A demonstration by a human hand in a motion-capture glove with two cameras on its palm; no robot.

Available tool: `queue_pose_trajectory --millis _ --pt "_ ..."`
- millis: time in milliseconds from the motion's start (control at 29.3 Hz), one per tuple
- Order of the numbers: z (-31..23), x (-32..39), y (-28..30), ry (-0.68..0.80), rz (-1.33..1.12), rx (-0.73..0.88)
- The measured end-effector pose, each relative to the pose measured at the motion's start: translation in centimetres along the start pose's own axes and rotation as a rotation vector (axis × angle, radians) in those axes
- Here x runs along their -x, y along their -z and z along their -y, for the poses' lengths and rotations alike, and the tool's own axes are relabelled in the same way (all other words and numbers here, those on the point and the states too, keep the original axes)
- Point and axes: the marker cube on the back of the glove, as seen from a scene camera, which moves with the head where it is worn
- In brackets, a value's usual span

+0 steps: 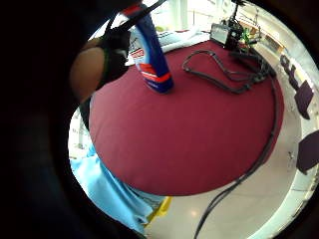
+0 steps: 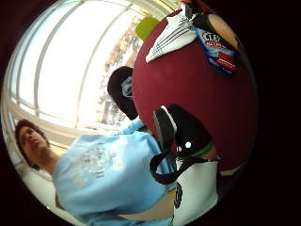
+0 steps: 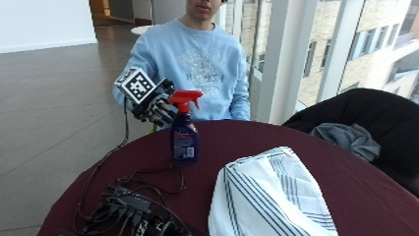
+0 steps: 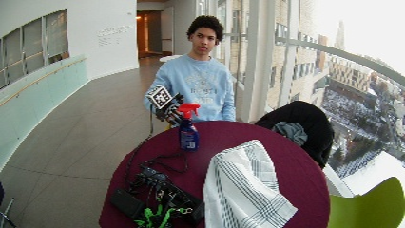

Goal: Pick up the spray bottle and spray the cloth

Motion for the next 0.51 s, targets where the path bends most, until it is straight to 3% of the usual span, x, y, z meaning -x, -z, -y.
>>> queue_pose_trajectory --millis 512 --pt "2.5 -4.8 0.7 -0.138 0.503 -0.081"
